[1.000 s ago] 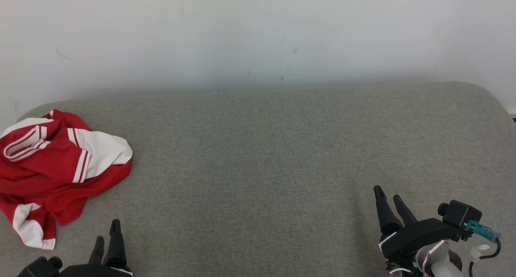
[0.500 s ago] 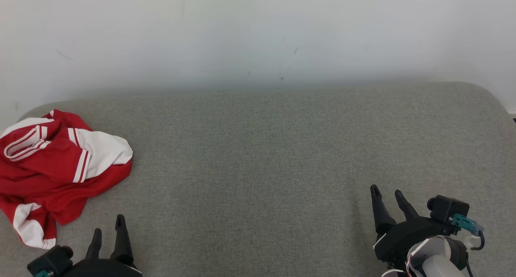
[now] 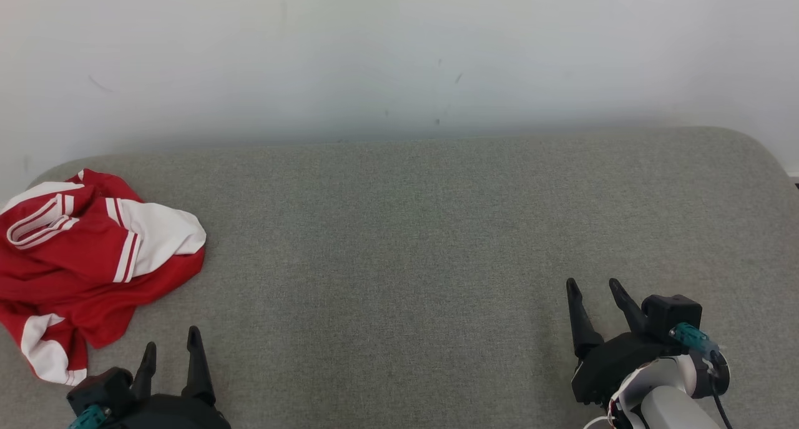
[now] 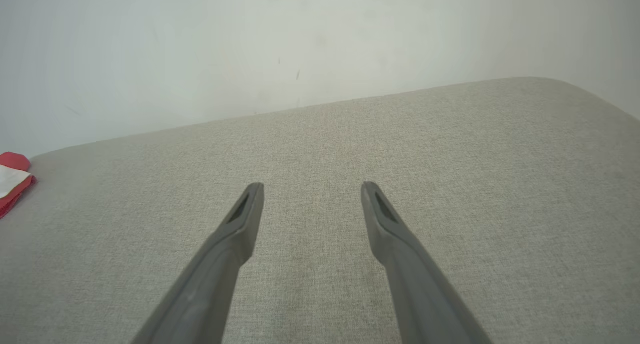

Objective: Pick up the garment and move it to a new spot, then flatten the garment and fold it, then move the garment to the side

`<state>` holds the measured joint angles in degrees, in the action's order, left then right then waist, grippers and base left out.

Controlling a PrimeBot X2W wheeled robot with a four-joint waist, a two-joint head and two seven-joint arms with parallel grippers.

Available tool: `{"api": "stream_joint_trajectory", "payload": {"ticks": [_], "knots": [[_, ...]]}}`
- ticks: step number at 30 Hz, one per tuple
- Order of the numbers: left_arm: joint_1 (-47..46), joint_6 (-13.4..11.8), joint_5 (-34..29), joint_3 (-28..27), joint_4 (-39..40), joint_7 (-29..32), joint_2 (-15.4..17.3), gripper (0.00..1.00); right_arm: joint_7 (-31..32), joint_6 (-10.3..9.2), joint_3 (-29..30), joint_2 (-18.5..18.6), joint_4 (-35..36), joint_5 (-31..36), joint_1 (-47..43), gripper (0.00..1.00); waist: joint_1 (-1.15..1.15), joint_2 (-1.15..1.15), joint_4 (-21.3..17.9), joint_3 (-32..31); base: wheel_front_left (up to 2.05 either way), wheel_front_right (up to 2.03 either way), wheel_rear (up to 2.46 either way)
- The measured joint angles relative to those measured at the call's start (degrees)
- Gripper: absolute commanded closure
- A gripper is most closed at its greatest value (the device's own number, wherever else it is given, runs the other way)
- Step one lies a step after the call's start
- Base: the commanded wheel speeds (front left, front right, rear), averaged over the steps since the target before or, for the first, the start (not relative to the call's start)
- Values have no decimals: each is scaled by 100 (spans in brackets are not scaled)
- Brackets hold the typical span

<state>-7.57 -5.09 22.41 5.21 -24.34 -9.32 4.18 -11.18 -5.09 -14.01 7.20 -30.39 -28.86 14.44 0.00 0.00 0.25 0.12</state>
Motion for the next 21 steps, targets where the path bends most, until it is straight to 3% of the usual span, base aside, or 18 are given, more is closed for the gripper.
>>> {"api": "stream_joint_trajectory", "payload": {"ticks": [14, 21], "knots": [[-14, -200, -1160, 57, 9, -148, 36, 0, -303, -198, -259, 134, -234, 1060, 235, 0, 0, 0, -14, -33, 0, 0, 0], [-14, -201, -1290, -74, 121, -155, 49, 0, -330, -202, -209, 144, -257, 1185, 250, 0, 0, 0, -14, -37, 0, 0, 0]]}}
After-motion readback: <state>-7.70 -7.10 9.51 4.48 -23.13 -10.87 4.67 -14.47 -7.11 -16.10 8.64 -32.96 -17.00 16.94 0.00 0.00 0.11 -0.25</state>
